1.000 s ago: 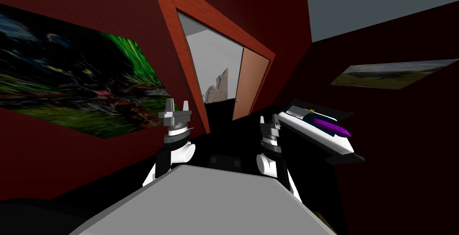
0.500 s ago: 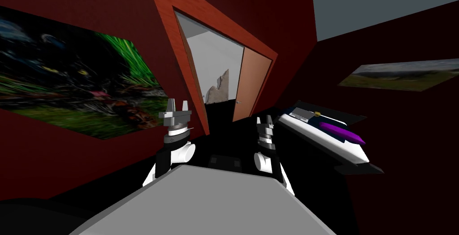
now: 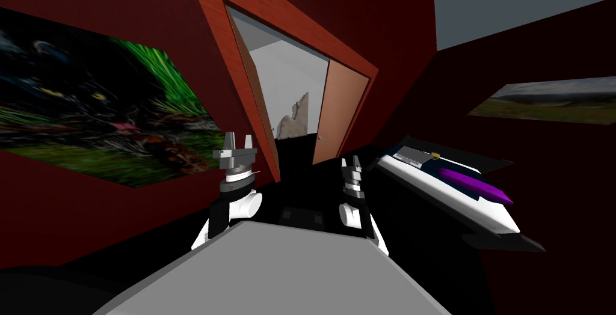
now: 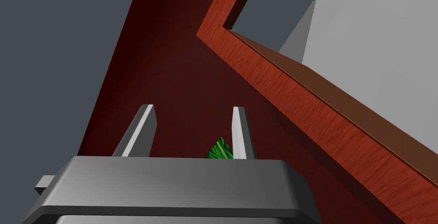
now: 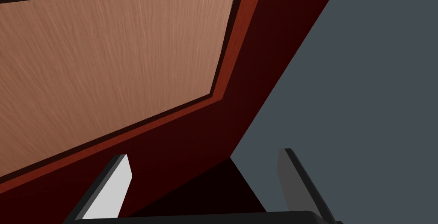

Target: Push the door open

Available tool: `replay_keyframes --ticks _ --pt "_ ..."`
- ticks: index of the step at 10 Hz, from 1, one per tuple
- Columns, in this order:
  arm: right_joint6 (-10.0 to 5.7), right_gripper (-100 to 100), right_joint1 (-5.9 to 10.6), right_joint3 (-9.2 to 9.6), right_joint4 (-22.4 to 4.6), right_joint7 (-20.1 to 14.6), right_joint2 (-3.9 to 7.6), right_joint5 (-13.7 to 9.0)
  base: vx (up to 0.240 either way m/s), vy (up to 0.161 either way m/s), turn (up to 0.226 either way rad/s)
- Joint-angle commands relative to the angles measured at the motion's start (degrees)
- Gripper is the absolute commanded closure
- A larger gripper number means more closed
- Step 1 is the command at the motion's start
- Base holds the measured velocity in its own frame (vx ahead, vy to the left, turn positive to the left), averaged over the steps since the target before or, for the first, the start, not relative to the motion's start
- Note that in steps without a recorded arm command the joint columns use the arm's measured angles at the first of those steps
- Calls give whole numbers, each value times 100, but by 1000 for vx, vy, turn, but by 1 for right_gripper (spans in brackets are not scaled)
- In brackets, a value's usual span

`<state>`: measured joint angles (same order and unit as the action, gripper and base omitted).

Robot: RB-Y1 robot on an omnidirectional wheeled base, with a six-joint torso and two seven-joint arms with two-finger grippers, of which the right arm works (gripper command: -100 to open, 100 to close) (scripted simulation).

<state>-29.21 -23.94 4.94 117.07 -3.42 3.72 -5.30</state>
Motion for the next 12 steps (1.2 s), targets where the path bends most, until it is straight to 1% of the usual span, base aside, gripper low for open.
replay_keyframes --ticks 1,7,12 --pt "-41 -100 78 13 -185 12 20 0 80 -52 44" --pt "-188 -100 383 53 -908 47 97 -10 87 -59 60" --pt "-322 -100 663 90 -1570 80 148 -19 94 -67 62"
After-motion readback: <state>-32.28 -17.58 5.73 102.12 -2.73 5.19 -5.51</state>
